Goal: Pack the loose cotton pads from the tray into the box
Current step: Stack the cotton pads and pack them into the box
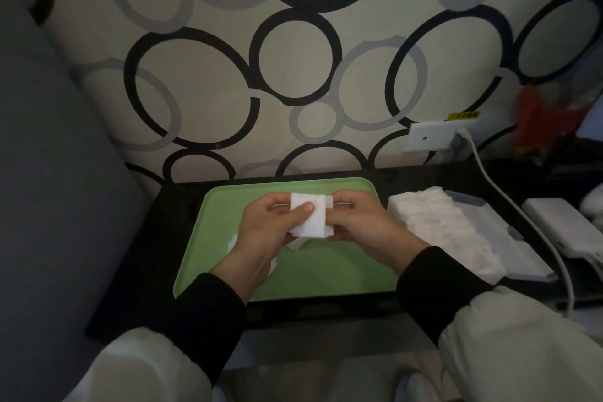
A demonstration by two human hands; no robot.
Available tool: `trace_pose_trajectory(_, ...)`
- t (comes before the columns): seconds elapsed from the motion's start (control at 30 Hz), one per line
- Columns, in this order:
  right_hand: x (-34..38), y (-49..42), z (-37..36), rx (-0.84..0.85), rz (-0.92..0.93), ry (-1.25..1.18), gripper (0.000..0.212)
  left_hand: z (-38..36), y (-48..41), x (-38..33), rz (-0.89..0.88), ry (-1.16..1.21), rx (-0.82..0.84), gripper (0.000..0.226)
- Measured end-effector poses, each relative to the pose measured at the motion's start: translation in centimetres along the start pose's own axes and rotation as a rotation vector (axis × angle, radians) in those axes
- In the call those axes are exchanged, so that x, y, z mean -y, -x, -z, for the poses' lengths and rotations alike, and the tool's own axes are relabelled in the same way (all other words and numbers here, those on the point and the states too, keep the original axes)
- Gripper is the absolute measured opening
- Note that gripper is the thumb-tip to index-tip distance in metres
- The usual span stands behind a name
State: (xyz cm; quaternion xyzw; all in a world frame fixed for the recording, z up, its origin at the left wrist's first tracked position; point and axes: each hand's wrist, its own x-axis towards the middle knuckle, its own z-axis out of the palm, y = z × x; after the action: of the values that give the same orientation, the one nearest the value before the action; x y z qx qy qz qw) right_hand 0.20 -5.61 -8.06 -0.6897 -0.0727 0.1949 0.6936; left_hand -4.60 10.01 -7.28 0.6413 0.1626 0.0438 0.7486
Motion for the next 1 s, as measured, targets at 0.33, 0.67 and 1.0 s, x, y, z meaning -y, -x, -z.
trace_pose_trajectory(0.33, 0.6, 0.4, -0.3, 0.068, -0.040, -0.121, 0.012, -0.2, -0.5, 0.7, -0.094, -0.081, -0.073, 0.028)
trace_pose_trajectory(0.67, 0.3, -0.1, -0.7, 0.162, 0.011, -0.127, 0.019, 0.9, -0.8, 0.6, -0.090, -0.115, -0.074, 0.046)
trace_pose_trajectory(1.0, 0.2, -1.4, -2.4, -0.022, -0.021, 0.068, 0.019, 3.7, -1.4, 0.4, -0.037, -0.015, 0.005, 0.019)
